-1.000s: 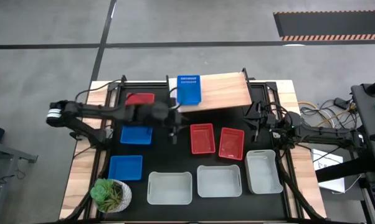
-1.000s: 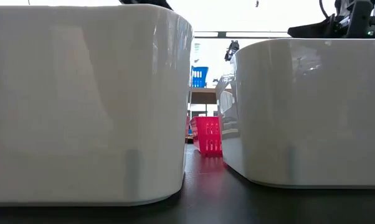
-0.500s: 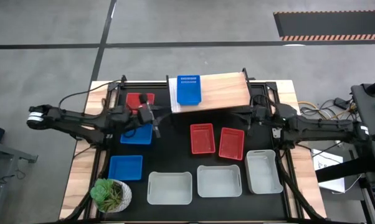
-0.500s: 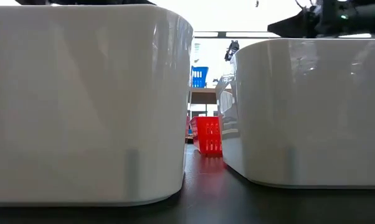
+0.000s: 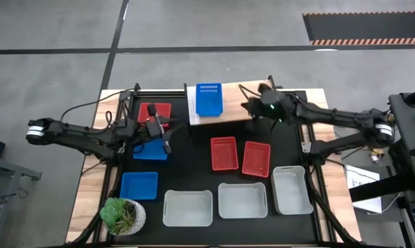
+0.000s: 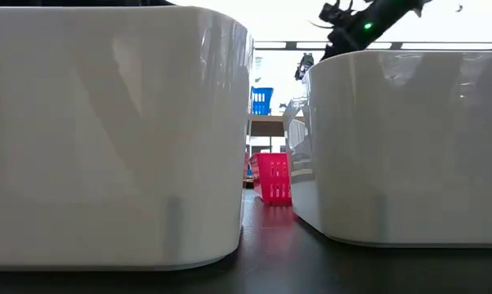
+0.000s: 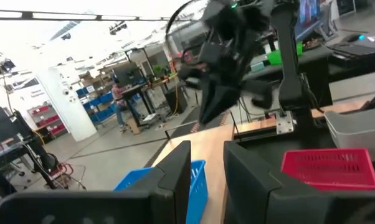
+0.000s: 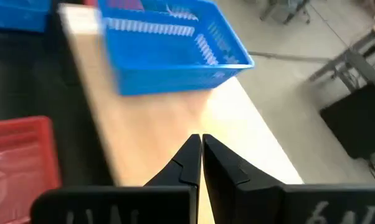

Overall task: Stack baskets on shelf by color
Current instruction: Put the middle blue basket on the shelf, then put the bottom left red basket on the shelf

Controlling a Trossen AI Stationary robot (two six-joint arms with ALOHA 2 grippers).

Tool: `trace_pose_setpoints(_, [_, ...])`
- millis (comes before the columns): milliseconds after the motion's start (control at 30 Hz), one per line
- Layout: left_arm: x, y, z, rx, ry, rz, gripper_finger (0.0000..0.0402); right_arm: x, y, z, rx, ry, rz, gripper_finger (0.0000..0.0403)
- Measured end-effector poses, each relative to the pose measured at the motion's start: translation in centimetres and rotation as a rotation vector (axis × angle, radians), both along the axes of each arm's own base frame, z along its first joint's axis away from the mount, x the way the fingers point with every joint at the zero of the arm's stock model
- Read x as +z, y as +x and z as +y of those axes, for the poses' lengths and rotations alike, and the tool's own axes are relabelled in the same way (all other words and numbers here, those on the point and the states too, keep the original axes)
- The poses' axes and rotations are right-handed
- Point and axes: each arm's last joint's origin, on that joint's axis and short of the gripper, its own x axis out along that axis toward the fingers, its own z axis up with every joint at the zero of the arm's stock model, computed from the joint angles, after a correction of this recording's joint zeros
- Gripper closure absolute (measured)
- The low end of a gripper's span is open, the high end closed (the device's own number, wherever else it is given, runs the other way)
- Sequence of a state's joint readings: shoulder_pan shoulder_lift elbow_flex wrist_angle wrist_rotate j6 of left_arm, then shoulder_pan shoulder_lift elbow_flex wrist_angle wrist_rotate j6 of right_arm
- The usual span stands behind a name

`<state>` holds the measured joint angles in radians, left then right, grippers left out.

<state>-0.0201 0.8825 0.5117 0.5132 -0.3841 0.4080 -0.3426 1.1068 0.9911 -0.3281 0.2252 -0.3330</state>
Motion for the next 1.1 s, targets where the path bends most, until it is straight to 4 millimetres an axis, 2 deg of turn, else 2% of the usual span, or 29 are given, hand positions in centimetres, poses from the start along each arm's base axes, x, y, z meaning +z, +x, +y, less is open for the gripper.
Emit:
trace_pose_setpoints(100, [0.1,-0.1,0.0,0.000,0.000,-0.004,0.0323,0.9,1.6,-2.7,-0.012,0.022,0.032,0.0394])
trace_pose_setpoints(333, [0.1,-0.2,0.0,0.003,0.017,-0.002,0.0323,-0.4,5.3,-8.6,0.046,0.116,0.098,0.0394])
trace_pose_setpoints(467, [0.2,-0.3,0.0,0.004,0.025,-0.007,0.0323,-1.4,7.0,-10.6,0.080,0.166,0.126,0.0394])
trace_pose_setpoints(633, [0.4,-0.4,0.0,0.007,0.042,-0.008,0.0323,-1.3,8.6,-11.5,0.096,0.183,0.153,0.0394])
trace_pose_setpoints(800, [0.5,-0.5,0.0,0.008,0.049,-0.012,0.0323,-1.5,9.0,-11.8,0.098,0.188,0.179,0.0394])
trace_pose_setpoints(967, [0.6,-0.7,0.0,0.008,0.049,-0.018,0.0323,-0.8,8.3,-11.4,0.087,0.205,0.190,0.0394])
trace_pose_setpoints(1100, [0.5,-0.6,0.0,0.008,0.049,-0.014,0.0323,-0.1,7.0,-10.5,0.074,0.251,0.242,0.0394])
